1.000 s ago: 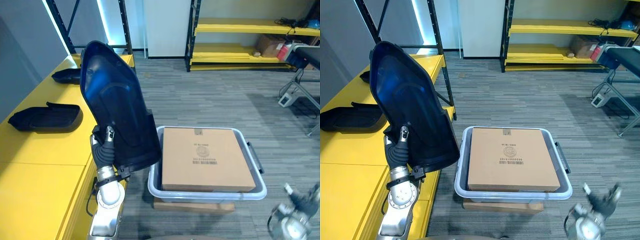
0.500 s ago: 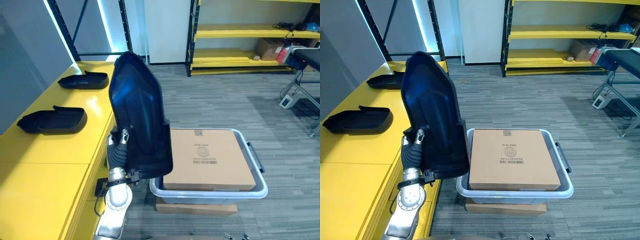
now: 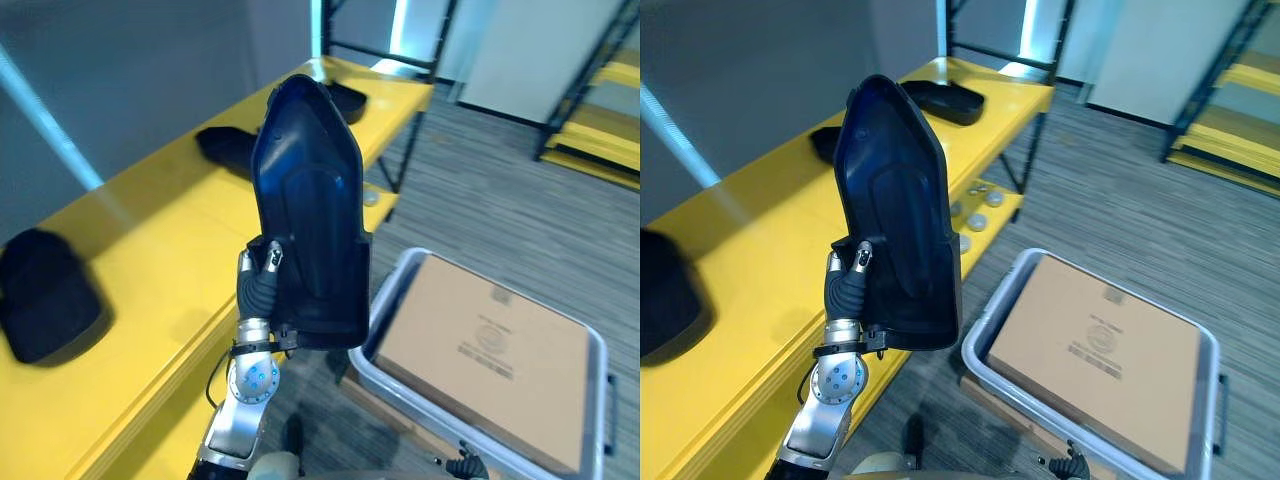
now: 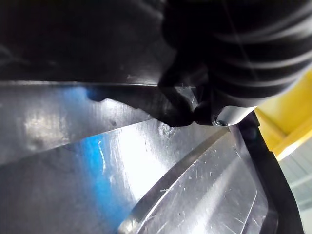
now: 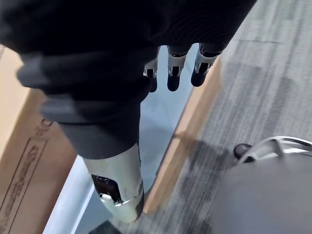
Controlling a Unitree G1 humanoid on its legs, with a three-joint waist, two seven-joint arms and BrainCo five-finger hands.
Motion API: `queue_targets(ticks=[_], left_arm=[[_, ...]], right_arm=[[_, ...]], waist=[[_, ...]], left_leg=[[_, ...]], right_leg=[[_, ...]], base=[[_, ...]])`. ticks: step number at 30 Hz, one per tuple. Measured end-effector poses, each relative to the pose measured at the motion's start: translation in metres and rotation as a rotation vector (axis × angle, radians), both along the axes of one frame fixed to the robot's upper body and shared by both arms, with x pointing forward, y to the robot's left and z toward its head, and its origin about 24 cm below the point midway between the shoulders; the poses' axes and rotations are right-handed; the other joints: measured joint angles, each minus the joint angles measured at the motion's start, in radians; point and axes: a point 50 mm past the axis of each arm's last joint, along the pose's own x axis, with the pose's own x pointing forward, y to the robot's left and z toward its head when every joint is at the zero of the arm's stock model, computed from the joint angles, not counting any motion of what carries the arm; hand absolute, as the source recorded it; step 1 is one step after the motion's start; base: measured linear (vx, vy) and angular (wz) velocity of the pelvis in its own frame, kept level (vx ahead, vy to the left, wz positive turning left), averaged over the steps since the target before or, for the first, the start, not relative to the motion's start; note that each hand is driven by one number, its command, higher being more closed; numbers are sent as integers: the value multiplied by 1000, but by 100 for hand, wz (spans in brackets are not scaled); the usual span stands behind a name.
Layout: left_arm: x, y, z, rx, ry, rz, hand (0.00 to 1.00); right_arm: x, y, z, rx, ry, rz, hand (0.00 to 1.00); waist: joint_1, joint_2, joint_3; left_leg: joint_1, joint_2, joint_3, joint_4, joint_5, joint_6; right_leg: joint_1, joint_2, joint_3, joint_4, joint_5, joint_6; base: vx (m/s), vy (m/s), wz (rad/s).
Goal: Walk over and take plastic housings, then place them on the shelf
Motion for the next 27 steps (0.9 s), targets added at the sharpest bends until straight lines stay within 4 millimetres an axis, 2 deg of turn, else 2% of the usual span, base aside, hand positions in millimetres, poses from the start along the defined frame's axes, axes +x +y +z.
queue_targets(ticks=[1,3,5,6,8,9,10,11,12,13,14,15,16,17,18,19,20,21,23,24,26,27], left_arm=[[-1,-2,5,-8,-30,-9,100],[0,-6,12,-22,-65,-25,100],[-1,-11,12,-39,-66,-41,100],[-2,-12,14,-55,-70,-40,100],[-2,-12,13,-55,-68,-36,100],[-3,-13,12,-56,-61,-38,100],[-2,-15,10,-50,-55,-48,100],[-2,-15,10,-48,-57,-51,100],[0,-17,10,-45,-60,-55,100],[2,-17,10,-41,-60,-54,100],[7,-17,9,-29,-56,-48,100],[11,-18,4,-18,-38,-45,100],[16,-15,-2,-5,-8,-28,100],[17,-12,-3,1,-1,-14,100],[17,-12,-6,-10,13,-1,100],[11,-15,-18,-55,75,21,100],[7,-14,-23,-60,98,29,100],[4,-14,-28,-61,121,26,100],[1,-18,-30,-62,134,-3,100],[1,-18,-31,-64,141,-10,100],[-2,-15,-36,-61,166,-20,100],[-3,-13,-39,-47,177,-27,100]], right_arm=[[0,4,-1,9,-1,-2,0],[2,9,-2,25,0,-10,0],[8,11,-1,25,-16,-3,0],[15,11,0,25,-33,2,0],[22,14,2,30,-56,10,0],[24,16,3,37,-73,7,0],[24,14,5,30,-90,7,0],[25,14,6,27,-97,8,0],[22,13,5,25,-91,8,0],[20,13,5,26,-86,6,0],[17,13,4,28,-77,1,0],[10,10,3,19,-58,-6,0],[1,15,-1,36,-29,-27,0],[-4,23,-3,54,-14,-29,0],[-8,28,-4,65,-4,-15,0],[-17,12,-1,29,7,-45,0],[-19,13,-1,29,11,-37,0],[-18,14,-1,24,9,-18,0],[-17,20,-2,38,5,-16,0],[-11,22,0,39,-12,4,0],[-4,29,1,52,-35,26,0],[-3,32,1,58,-41,24,0]], waist=[[-4,0,-1],[-5,-2,5],[1,-3,3],[5,-5,6],[4,-6,8],[1,-14,19],[-18,4,17],[-31,11,16],[-45,8,18],[-51,4,21],[-54,5,32],[-58,18,41],[-63,-18,51],[-64,-83,53],[-57,-97,59],[-50,-43,59],[-39,-53,55],[-33,-40,38],[-26,-35,27],[-21,-42,23],[-9,-64,8],[-2,-77,-5]], left_leg=[[14,-36,-28,-83,23,-8],[9,-54,-43,-118,39,-12],[22,-88,-62,-149,41,-4],[33,-109,-63,-171,36,1],[55,-141,-57,-190,23,19],[79,-157,-77,-189,14,38],[89,-158,-112,-189,12,43],[89,-158,-140,-192,13,42],[94,-172,-195,-225,26,23],[97,-180,-222,-245,33,14],[103,-196,-288,-285,47,-3],[108,-206,-338,-324,34,-11],[112,-247,-345,-300,-52,-69],[80,-292,-325,-174,-68,9],[21,-247,-332,120,-120,138],[27,-177,-363,169,-267,-45],[44,-184,-357,140,-258,-53],[54,-184,-359,103,-247,-54],[64,-158,-332,63,-228,-51],[76,-155,-329,49,-186,-30],[108,-156,-334,11,-161,-29],[124,-153,-342,-18,-146,-33]], right_leg=[[6,0,-40,-22,16,16],[20,-12,-100,-20,30,39],[34,-34,-126,5,25,33],[33,-63,-132,38,11,20],[29,-113,-89,126,-22,-48],[-3,-149,50,218,-18,-129],[-72,-129,282,290,-51,-152],[-92,-83,391,281,-86,-120],[-142,6,577,265,-139,-105],[-168,47,655,261,-154,-109],[-221,128,797,261,-173,-111],[-267,203,901,258,-174,-106],[-298,204,990,215,-170,-104],[-301,135,1011,189,-169,-108],[-309,98,970,249,-130,-33],[-282,138,936,269,-156,-35],[-267,132,937,244,-150,-33],[-245,130,923,191,-126,-34],[-197,138,882,90,-69,-34],[-179,141,870,64,-57,-33],[-158,151,869,48,-42,-44],[-154,161,870,47,-31,-61]], base=[[-64,134,125],[-72,90,86],[-63,105,55],[-38,124,33],[-28,136,23],[-5,176,34],[5,140,56],[6,129,99],[11,30,99],[11,2,124],[10,-28,129],[18,-32,166],[45,-13,149],[72,-22,127],[116,-84,100],[97,-59,68],[98,-10,51],[60,53,40],[110,-22,51],[154,-64,29],[134,-59,17],[132,-66,21]])
